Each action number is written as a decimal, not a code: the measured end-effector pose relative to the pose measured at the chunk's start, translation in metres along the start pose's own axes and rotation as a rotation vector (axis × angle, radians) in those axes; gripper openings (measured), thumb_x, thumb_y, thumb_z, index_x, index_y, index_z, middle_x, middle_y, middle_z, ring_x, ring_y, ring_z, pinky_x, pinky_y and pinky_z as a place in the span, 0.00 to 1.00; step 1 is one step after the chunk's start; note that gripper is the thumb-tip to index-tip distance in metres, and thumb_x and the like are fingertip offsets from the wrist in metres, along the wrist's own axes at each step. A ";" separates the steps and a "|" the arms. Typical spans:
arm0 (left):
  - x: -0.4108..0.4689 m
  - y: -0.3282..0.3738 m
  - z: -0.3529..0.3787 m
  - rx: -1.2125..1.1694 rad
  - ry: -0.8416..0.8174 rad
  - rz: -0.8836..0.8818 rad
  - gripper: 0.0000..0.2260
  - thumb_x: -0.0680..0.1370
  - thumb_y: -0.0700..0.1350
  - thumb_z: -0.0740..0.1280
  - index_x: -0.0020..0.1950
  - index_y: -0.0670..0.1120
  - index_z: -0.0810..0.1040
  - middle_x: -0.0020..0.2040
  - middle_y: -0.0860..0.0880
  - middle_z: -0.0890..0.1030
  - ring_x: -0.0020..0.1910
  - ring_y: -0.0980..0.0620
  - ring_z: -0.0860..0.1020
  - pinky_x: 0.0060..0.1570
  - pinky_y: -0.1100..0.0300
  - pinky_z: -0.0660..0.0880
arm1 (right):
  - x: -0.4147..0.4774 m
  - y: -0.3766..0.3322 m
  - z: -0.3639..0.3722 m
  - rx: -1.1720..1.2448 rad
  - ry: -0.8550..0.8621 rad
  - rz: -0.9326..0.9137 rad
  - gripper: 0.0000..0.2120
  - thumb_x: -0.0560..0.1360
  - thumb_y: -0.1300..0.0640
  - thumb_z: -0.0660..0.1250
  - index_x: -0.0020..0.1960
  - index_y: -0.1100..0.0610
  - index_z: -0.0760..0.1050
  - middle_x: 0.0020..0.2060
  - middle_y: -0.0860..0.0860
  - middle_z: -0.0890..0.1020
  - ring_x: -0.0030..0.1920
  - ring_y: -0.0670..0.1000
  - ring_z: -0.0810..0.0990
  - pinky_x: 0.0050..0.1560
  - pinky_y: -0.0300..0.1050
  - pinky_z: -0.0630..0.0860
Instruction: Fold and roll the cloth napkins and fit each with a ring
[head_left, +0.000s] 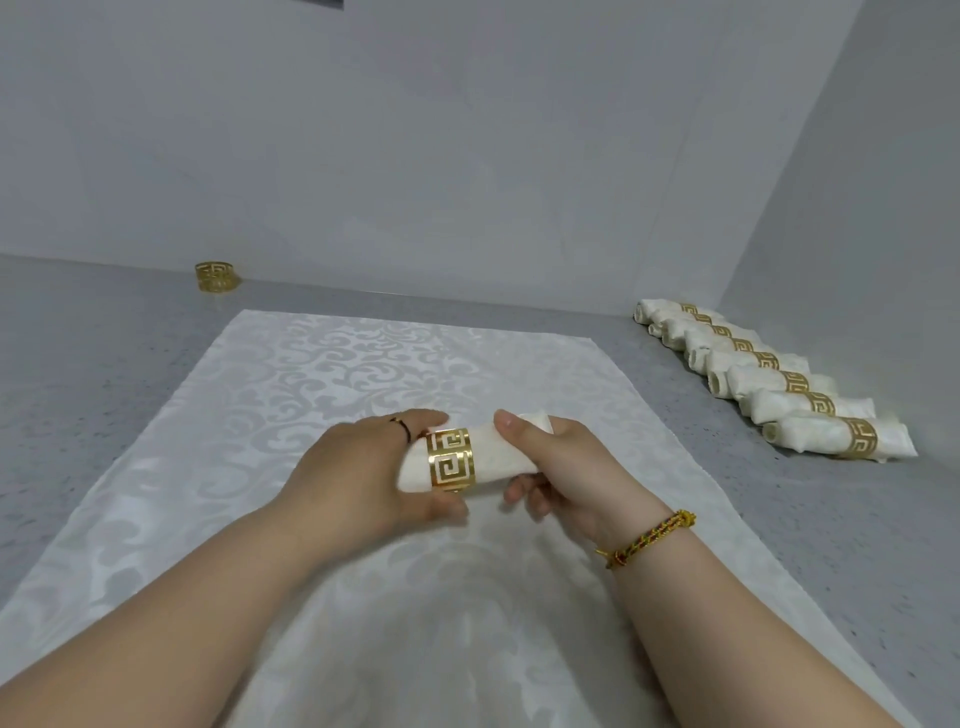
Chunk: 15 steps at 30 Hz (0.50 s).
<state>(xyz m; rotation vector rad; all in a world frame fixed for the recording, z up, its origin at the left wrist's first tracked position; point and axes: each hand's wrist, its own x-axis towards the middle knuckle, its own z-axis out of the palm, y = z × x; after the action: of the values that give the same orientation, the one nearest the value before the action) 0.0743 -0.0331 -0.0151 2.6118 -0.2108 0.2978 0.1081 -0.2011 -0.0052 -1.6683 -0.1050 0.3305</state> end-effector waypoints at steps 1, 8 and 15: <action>-0.001 -0.003 -0.006 -0.172 -0.070 -0.074 0.38 0.60 0.65 0.70 0.67 0.59 0.64 0.53 0.64 0.73 0.50 0.63 0.73 0.39 0.73 0.66 | 0.002 0.001 -0.002 0.009 0.002 -0.003 0.09 0.76 0.53 0.62 0.41 0.58 0.73 0.21 0.48 0.78 0.20 0.45 0.75 0.17 0.34 0.61; 0.002 -0.023 -0.021 -0.655 -0.140 -0.244 0.06 0.72 0.46 0.71 0.47 0.52 0.76 0.44 0.55 0.78 0.34 0.64 0.77 0.29 0.78 0.69 | 0.007 0.003 -0.007 0.056 -0.013 0.024 0.09 0.76 0.52 0.62 0.43 0.58 0.73 0.27 0.51 0.79 0.23 0.48 0.77 0.19 0.36 0.65; 0.001 -0.016 -0.012 -0.766 -0.033 -0.324 0.06 0.71 0.34 0.70 0.42 0.44 0.78 0.34 0.48 0.79 0.22 0.57 0.77 0.22 0.70 0.70 | 0.002 -0.001 -0.014 -0.878 0.063 -0.330 0.29 0.68 0.50 0.72 0.65 0.47 0.63 0.59 0.42 0.67 0.62 0.42 0.62 0.64 0.35 0.56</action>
<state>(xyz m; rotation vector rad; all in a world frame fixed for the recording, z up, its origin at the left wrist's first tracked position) 0.0764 -0.0136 -0.0116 1.8502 0.0826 0.0382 0.1142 -0.2135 -0.0032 -2.4752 -0.5325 -0.0438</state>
